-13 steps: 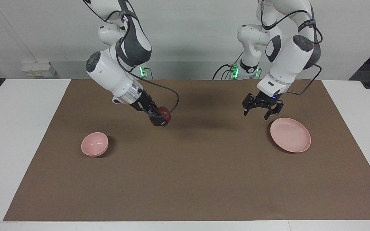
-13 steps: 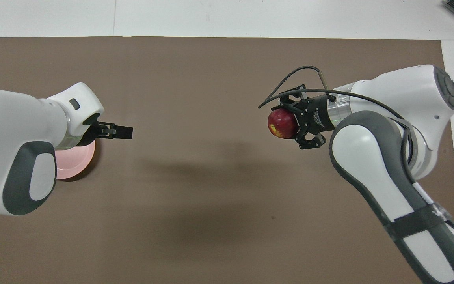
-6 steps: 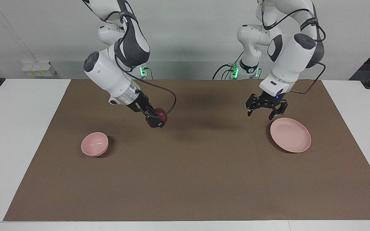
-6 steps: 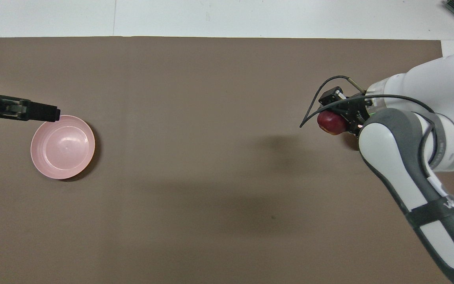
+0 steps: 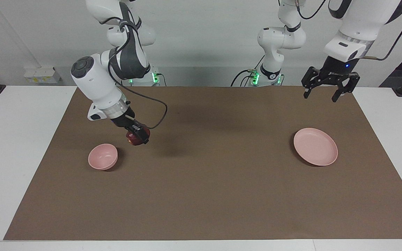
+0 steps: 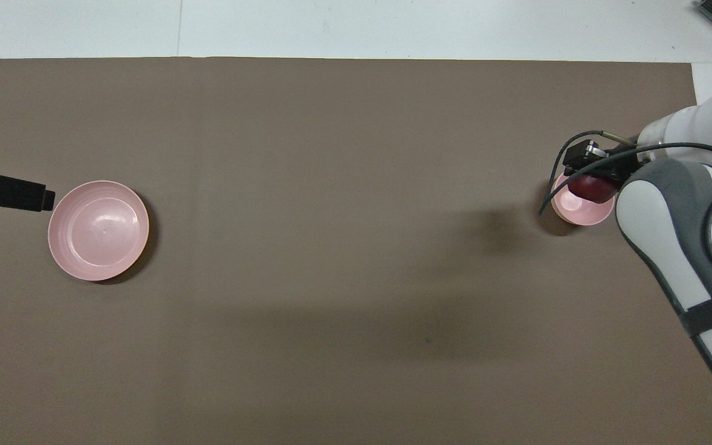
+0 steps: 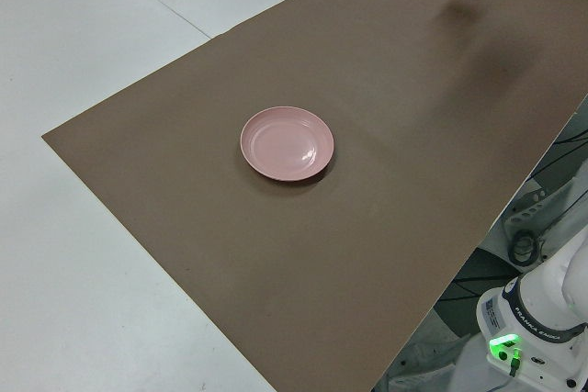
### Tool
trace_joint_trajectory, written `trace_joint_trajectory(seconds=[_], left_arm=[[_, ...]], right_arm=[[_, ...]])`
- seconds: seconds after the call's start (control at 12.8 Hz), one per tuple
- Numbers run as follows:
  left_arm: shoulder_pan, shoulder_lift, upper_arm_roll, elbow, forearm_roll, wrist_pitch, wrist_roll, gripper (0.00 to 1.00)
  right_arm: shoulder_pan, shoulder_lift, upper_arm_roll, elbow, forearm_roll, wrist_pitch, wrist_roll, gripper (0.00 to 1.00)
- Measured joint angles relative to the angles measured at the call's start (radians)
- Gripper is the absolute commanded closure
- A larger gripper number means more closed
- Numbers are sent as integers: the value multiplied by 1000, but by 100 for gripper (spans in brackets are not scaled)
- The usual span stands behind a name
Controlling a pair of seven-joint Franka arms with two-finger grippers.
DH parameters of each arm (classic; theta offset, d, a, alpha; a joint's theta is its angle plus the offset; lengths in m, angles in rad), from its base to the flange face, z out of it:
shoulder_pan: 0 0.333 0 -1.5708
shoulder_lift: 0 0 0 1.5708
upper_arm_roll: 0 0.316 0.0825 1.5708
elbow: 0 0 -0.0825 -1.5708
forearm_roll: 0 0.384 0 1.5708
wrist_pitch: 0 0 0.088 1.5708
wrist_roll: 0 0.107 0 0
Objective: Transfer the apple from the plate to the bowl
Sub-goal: 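Carry the apple with the right gripper while the left gripper withdraws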
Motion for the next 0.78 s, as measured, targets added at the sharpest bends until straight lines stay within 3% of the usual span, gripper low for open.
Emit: trace_joint_trajectory(seconds=[0.31,0.78], left_arm=[[40,3,32,15,4,-44,56,0],[89,39,-2,15,23,-45,89,0]], right_arm=[[-40,13,0,4,-118,69,-122,100],[-55,45,0,6,-156,119,-190,100]])
